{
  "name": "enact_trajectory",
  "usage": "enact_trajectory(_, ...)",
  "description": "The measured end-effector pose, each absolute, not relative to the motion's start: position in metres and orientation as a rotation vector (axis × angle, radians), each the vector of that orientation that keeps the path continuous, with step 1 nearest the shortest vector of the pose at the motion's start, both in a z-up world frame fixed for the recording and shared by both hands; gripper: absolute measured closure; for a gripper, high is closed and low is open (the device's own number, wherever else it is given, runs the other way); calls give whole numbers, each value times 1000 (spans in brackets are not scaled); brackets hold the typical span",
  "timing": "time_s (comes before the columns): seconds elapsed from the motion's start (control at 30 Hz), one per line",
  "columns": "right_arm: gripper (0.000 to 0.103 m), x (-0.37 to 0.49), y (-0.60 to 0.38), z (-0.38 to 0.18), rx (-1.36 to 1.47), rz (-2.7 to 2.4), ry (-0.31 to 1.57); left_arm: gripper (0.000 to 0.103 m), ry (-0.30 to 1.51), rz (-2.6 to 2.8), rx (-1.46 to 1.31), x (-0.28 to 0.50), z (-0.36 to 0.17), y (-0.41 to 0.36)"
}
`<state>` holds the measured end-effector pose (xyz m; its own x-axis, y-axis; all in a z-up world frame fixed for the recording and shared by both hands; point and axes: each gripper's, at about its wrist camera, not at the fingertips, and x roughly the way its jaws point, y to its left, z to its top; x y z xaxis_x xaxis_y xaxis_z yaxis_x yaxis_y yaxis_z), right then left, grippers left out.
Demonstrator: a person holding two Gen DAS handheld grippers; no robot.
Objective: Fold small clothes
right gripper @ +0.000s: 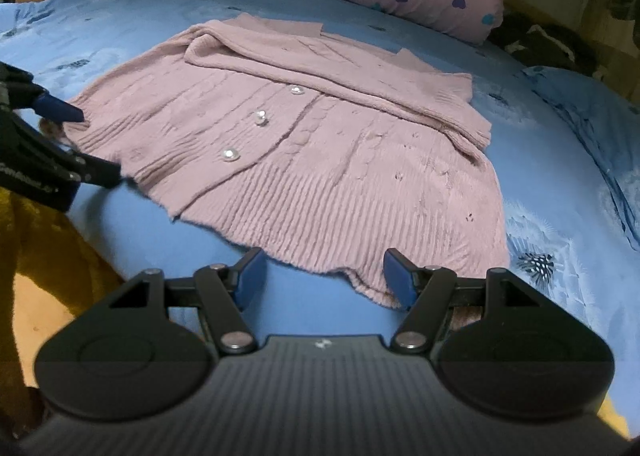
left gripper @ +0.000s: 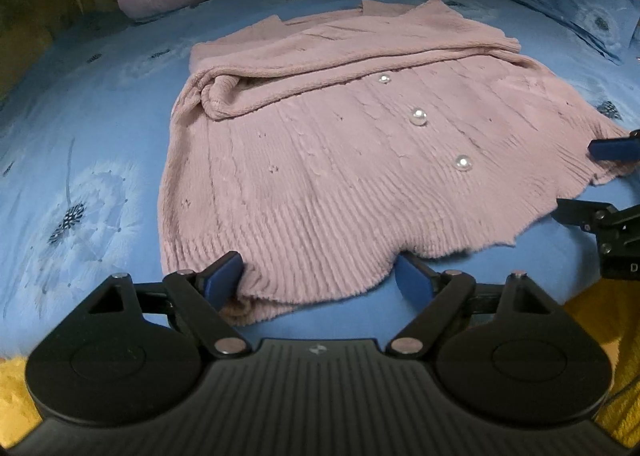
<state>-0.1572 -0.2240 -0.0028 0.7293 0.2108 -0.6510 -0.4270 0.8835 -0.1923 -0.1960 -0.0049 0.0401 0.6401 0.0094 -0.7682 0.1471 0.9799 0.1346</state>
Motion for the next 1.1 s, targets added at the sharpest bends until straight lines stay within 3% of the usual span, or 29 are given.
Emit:
enact_trajectory(0.07, 27, -153, -222, -4, -351, 340, 659, 15, 866, -78, 194, -191, 38, -5)
enact_trajectory(0.37, 27, -135, -215, -11, -352, 283, 607, 14, 827, -65, 162, -178, 31, 0)
enact_trajectory(0.43, 29, -133, -214, -12, -350, 278, 595, 20, 816, -63, 145, -177, 31, 2)
enact_trajectory(0.53, 44, -132, -216, -14, -325, 288, 584, 46, 793, -45, 164, -177, 32, 1)
enact_trajectory(0.57, 54, -132, -216, -14, -318, 293, 582, 51, 790, -37, 170, -177, 33, 1)
enact_trajectory(0.63, 71, -132, -213, -14, -323, 293, 573, 72, 784, -21, 187, -175, 34, 1)
enact_trajectory(0.67, 81, -132, -211, -14, -335, 288, 566, 77, 781, -14, 193, -175, 34, 2)
enact_trajectory(0.73, 86, -132, -208, -14, -364, 272, 547, 87, 776, -8, 182, -174, 37, 6)
enact_trajectory(0.83, 90, -133, -206, -12, -383, 261, 521, 93, 763, -15, 133, -174, 44, 12)
enact_trajectory(1.1, 91, -132, -201, 13, -447, 233, 377, 94, 629, -3, 121, -171, 84, 15)
